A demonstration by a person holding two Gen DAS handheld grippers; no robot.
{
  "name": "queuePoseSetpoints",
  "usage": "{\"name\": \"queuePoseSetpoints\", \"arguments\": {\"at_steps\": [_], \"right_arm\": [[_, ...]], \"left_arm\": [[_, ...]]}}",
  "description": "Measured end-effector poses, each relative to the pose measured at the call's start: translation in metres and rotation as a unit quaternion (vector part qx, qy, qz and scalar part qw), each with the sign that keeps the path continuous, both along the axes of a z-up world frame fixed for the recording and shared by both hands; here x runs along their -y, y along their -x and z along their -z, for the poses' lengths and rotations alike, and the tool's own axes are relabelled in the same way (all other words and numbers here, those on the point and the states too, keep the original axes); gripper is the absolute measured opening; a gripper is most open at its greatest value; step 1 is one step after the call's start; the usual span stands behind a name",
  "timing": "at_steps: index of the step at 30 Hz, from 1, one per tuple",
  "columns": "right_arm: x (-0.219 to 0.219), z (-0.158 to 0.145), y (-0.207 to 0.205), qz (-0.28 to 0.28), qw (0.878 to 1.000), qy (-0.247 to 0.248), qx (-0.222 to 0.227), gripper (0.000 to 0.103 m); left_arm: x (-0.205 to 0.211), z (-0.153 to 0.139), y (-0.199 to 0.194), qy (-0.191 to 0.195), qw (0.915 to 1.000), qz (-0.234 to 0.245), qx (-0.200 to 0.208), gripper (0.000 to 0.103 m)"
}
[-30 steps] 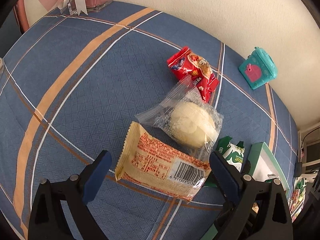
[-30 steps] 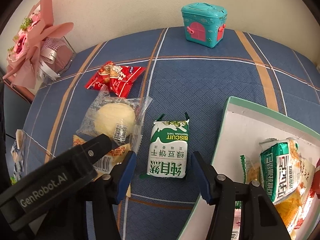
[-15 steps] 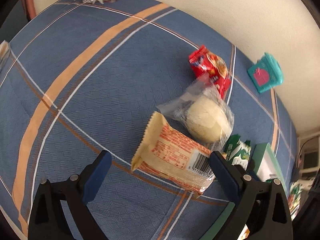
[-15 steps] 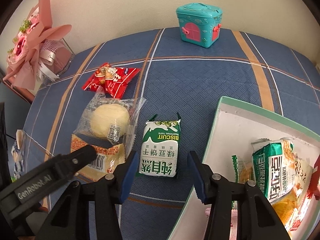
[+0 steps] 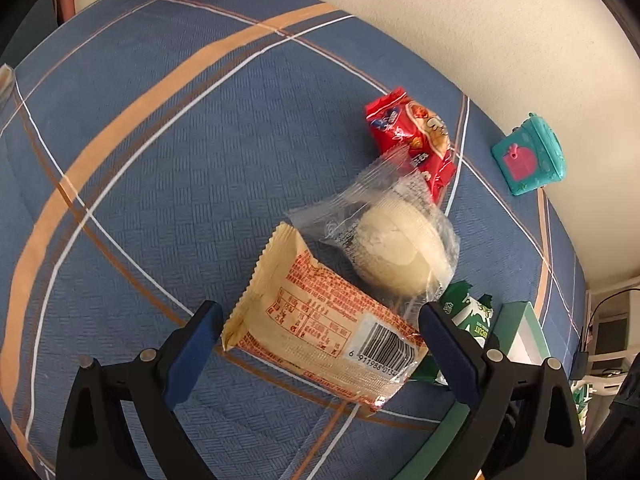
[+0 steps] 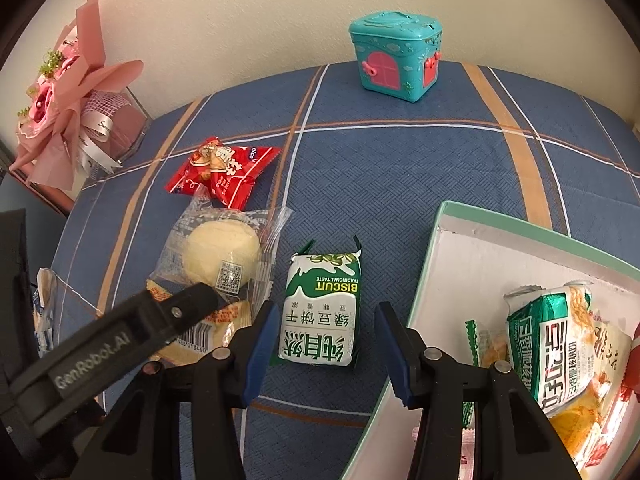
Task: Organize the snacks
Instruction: 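Close the left gripper on the bread roll packet while the right grasps the green biscuit packet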
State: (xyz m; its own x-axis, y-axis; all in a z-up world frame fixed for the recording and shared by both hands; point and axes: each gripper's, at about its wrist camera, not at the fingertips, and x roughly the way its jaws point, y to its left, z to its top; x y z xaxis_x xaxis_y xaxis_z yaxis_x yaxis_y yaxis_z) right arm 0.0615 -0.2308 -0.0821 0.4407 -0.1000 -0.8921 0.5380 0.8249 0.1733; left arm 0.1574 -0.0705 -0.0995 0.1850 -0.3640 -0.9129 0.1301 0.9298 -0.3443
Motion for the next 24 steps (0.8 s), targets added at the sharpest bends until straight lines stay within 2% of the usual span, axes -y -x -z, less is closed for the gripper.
{"name": "queuePoseSetpoints", "arguments": {"at_steps": [4,16,21,24], "right_arm": [[0.0,0.001,-0.001,-0.004,1.0,0.006,-0.003,0.053],[-0.007,0.003,-0.003,-0.018,1.0,0.018,-0.007,0.053],[-0.01,0.01,-0.006,-0.021,1.0,0.007,-0.01,0.053],[-0.012,0.013,-0.008,-0.022,1.0,0.012,-0.016,0.05]], "left_arm": [[0.003,0.004,-0.004,-0.003,1.0,0.0,-0.006,0.099],[-0.039,0.007,0.008,0.004,0.9993,-0.023,-0.03,0.099],[-0.055,0.008,0.011,-0.001,0.999,-0.032,-0.032,0.099],[-0.064,0.008,0.012,0.001,0.9988,-0.037,-0.033,0.098]]}}
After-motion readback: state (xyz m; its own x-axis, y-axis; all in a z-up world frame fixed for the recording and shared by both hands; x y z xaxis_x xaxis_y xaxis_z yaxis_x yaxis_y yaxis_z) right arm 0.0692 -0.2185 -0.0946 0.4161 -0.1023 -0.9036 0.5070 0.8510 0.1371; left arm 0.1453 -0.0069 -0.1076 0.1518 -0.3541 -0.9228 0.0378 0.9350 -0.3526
